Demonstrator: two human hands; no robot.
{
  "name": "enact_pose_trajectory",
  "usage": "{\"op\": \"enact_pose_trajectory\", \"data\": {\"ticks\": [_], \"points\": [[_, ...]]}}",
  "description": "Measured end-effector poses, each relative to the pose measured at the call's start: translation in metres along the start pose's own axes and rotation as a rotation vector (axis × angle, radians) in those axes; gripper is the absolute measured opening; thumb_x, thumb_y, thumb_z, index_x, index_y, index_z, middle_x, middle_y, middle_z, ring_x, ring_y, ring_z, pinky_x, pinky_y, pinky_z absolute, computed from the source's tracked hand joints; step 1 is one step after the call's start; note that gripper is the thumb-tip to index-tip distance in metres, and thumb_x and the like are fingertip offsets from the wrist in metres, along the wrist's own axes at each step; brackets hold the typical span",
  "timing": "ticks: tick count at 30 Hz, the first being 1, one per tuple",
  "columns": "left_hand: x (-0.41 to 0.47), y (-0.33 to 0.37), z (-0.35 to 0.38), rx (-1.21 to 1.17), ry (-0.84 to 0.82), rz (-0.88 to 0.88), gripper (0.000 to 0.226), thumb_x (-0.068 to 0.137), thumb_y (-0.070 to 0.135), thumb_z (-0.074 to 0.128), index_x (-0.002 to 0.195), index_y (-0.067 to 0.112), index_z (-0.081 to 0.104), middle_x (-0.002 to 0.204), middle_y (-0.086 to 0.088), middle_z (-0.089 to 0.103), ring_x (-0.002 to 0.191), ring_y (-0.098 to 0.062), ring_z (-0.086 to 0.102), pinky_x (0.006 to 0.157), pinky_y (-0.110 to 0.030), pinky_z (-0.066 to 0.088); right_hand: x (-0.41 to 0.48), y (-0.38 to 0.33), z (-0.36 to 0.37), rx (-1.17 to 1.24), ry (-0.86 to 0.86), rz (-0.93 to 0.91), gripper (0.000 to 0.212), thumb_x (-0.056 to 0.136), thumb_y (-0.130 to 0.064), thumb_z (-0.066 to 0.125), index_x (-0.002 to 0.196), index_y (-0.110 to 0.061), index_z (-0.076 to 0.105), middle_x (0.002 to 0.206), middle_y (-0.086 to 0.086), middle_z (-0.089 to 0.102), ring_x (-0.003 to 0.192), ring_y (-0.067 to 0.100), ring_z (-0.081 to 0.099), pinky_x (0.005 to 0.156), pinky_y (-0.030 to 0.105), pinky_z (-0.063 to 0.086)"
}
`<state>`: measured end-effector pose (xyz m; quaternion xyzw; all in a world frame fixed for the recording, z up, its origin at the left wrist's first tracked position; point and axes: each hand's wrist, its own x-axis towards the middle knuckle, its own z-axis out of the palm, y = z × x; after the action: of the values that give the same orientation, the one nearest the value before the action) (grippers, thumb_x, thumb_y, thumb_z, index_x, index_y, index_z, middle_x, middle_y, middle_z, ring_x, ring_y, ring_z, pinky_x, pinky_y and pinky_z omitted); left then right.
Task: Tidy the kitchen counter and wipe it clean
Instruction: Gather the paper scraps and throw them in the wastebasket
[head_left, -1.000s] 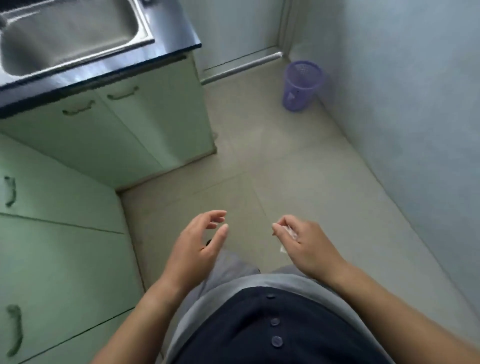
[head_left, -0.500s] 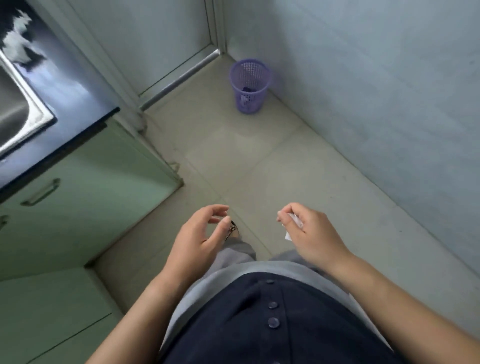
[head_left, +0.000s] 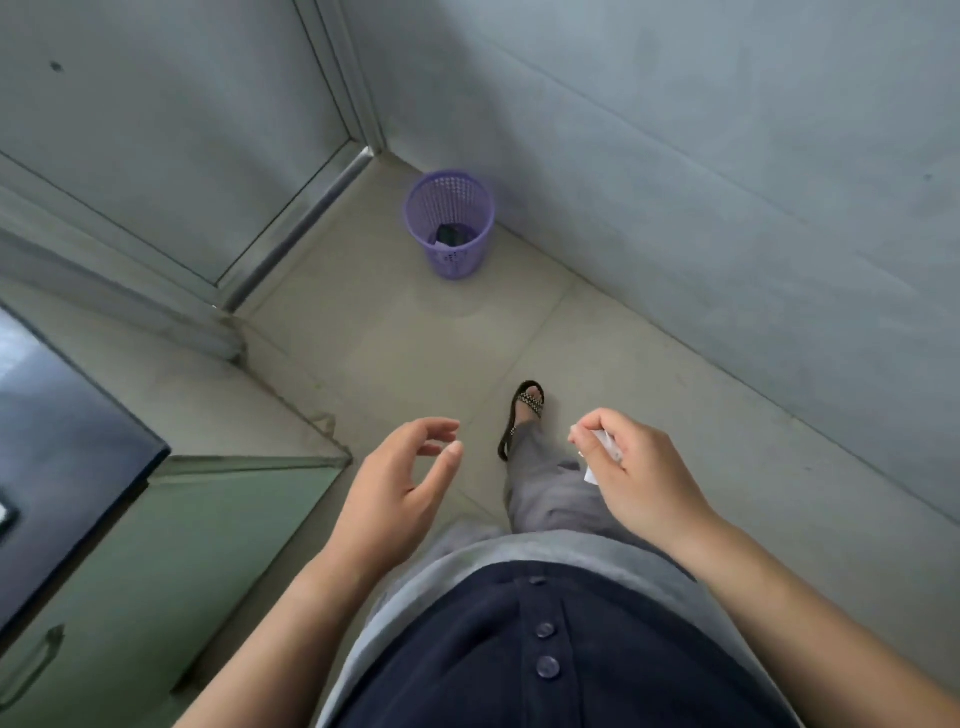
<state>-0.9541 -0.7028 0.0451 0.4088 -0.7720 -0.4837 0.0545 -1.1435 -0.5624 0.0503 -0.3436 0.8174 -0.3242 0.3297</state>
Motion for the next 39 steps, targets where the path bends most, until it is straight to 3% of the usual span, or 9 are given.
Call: {"op": "enact_pose_trajectory", "data": {"ticks": [7, 12, 17, 21, 27, 31, 33, 36, 39], "points": [[0.150, 0.042, -0.034, 0.005, 0.031, -0.069, 0.019, 0.090, 0.038, 0.050, 0.106, 0.033, 0.059, 0.101, 0.017, 0.064, 0.093, 0.007, 0.058, 0.086, -0.029, 0.049, 0.166, -0.039, -0.044, -0.013, -0.022, -0.077, 0.017, 0.093, -0.030, 0.048, 0.083, -0.018, 0.057, 0.067, -0.004, 0.062, 0.064, 0.000, 0.058, 0.058, 0.015, 0.039], [0.234, 0.068, -0.065, 0.041, 0.079, -0.081, 0.023, 0.090, 0.036, 0.051, 0.110, 0.026, 0.060, 0.102, 0.014, 0.063, 0.094, 0.005, 0.058, 0.086, -0.027, 0.048, 0.269, -0.072, -0.064, 0.008, -0.050, -0.151, 0.014, 0.093, -0.025, 0.051, 0.084, -0.016, 0.056, 0.067, -0.009, 0.059, 0.062, -0.004, 0.056, 0.057, 0.009, 0.036], [0.298, 0.062, -0.090, 0.053, 0.044, -0.126, 0.018, 0.090, 0.036, 0.052, 0.107, 0.034, 0.058, 0.099, 0.023, 0.062, 0.094, 0.011, 0.054, 0.080, -0.018, 0.046, 0.338, -0.082, -0.058, 0.001, -0.098, -0.130, 0.014, 0.092, -0.024, 0.052, 0.083, -0.015, 0.057, 0.067, -0.012, 0.058, 0.061, -0.008, 0.055, 0.056, 0.007, 0.036], [0.371, 0.040, -0.113, -0.015, 0.014, -0.121, 0.013, 0.091, 0.032, 0.054, 0.102, 0.033, 0.060, 0.096, 0.020, 0.063, 0.088, 0.006, 0.058, 0.080, -0.027, 0.050, 0.398, -0.086, -0.041, -0.005, -0.100, -0.075, 0.014, 0.093, -0.029, 0.049, 0.082, -0.023, 0.055, 0.071, -0.010, 0.059, 0.063, -0.002, 0.058, 0.059, 0.010, 0.037], [0.513, -0.012, -0.130, 0.094, -0.066, -0.083, 0.009, 0.090, 0.032, 0.055, 0.098, 0.032, 0.058, 0.086, 0.019, 0.062, 0.081, 0.001, 0.059, 0.076, -0.025, 0.049, 0.518, -0.075, 0.001, -0.067, -0.111, -0.055, 0.013, 0.093, -0.035, 0.045, 0.084, -0.028, 0.052, 0.076, -0.009, 0.061, 0.065, 0.007, 0.061, 0.060, 0.029, 0.040], [0.606, -0.071, -0.112, 0.198, -0.056, -0.156, 0.012, 0.090, 0.034, 0.052, 0.099, 0.027, 0.059, 0.087, 0.014, 0.061, 0.077, -0.002, 0.057, 0.069, -0.021, 0.044, 0.604, -0.039, 0.038, -0.080, -0.133, -0.066, 0.014, 0.095, -0.035, 0.043, 0.091, -0.026, 0.052, 0.086, -0.010, 0.060, 0.074, 0.015, 0.059, 0.058, 0.027, 0.037], [0.648, -0.112, -0.094, 0.219, -0.003, -0.210, 0.015, 0.090, 0.032, 0.052, 0.099, 0.024, 0.061, 0.086, 0.010, 0.061, 0.075, -0.006, 0.057, 0.066, -0.023, 0.042, 0.648, -0.010, 0.063, -0.110, -0.140, -0.089, 0.016, 0.095, -0.032, 0.043, 0.095, -0.021, 0.054, 0.093, -0.005, 0.062, 0.079, 0.016, 0.056, 0.060, 0.028, 0.037], [0.698, -0.180, -0.058, 0.091, 0.182, -0.323, 0.007, 0.090, 0.031, 0.053, 0.090, 0.031, 0.059, 0.077, 0.017, 0.058, 0.072, 0.000, 0.055, 0.056, -0.012, 0.037, 0.707, 0.042, 0.110, -0.144, -0.132, -0.106, 0.018, 0.095, -0.030, 0.044, 0.098, -0.016, 0.055, 0.099, 0.000, 0.064, 0.085, 0.019, 0.057, 0.065, 0.032, 0.042], [0.743, -0.257, -0.014, -0.016, 0.315, -0.406, 0.008, 0.088, 0.029, 0.054, 0.093, 0.027, 0.060, 0.084, 0.011, 0.061, 0.080, -0.013, 0.059, 0.059, -0.012, 0.037, 0.761, 0.099, 0.164, -0.178, -0.124, -0.152, 0.019, 0.094, -0.030, 0.046, 0.100, -0.014, 0.056, 0.100, 0.002, 0.066, 0.086, 0.020, 0.059, 0.063, 0.028, 0.037]]}}
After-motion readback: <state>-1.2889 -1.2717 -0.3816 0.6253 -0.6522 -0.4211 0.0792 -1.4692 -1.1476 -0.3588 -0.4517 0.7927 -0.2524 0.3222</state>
